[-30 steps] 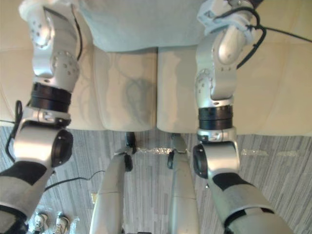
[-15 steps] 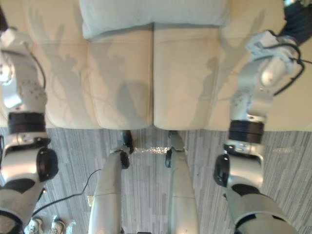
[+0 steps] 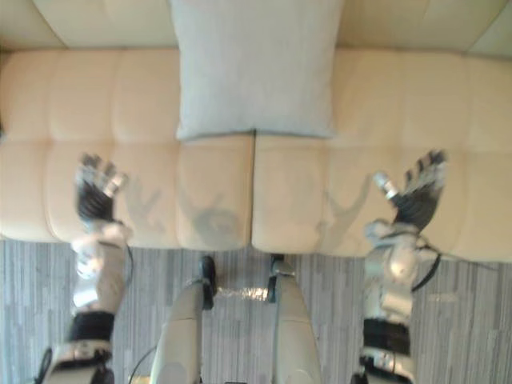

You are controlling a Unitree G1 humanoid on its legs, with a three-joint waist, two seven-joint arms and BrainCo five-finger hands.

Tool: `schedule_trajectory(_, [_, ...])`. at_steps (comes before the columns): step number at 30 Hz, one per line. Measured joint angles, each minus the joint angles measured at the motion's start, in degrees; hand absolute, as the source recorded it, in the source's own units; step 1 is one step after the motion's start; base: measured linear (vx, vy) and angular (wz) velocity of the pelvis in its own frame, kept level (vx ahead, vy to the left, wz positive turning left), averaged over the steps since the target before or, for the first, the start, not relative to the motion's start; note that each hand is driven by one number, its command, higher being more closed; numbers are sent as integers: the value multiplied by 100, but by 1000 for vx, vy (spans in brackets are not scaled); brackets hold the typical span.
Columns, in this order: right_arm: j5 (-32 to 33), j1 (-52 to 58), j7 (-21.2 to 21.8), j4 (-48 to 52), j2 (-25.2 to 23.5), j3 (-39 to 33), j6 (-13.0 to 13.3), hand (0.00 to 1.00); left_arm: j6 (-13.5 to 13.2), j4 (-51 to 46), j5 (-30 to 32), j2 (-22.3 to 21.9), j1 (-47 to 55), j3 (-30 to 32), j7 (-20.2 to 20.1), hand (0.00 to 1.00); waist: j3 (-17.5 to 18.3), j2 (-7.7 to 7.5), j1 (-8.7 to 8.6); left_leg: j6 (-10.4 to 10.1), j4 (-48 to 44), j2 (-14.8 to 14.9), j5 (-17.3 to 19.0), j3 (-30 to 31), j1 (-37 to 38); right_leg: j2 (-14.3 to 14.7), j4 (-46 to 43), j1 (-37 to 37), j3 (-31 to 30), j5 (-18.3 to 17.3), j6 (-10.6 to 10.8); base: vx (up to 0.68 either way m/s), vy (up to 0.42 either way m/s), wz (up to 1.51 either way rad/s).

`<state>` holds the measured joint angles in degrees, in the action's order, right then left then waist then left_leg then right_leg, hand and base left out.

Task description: Pick up cushions and gather them together orderly.

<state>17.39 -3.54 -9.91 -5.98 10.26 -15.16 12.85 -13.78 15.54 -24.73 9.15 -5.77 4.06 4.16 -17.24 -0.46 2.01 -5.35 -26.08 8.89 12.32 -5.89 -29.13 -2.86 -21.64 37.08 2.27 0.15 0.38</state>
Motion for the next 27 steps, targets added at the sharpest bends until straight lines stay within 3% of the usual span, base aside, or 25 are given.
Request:
schedule_trajectory(4, [-434,643,305,-790,-247,336,-137,0,151,878,697,-308,575,-174,-145,0,588,-20,6,-24,442,1,-19,-78,802,16,307,-730,34,-56,40,110,-3,-6])
schedule_trajectory(10, [-1295,1120,438,-2912,-757,471,-537,0,486,2975,1758,-596,981,17,-201,0,1495,-65,10,-24,1021,-9,-23,-238,1746,4,912,-1650,1,-50,142,63,43,-7])
schedule_trajectory(14, [-1515,1187,436,-3665,-806,445,-679,0,687,3641,2134,-661,1123,184,-205,0,1669,-50,9,-9,1305,-28,-42,-351,2165,19,1387,-2148,-58,118,218,70,52,-11])
schedule_trajectory(21, [-1521,1118,501,-4562,-799,226,-810,0,748,4093,2534,-705,1132,572,-209,0,1816,-28,23,-6,1600,-146,-73,-516,2594,25,2116,-2654,-279,486,282,81,55,-17])
schedule_trajectory(27, [-1544,660,497,-4885,-804,516,-884,0,811,4156,2809,-534,807,371,-195,0,1638,-169,36,6,1398,-140,0,-907,2420,72,2364,-2459,-657,864,302,-25,6,-32])
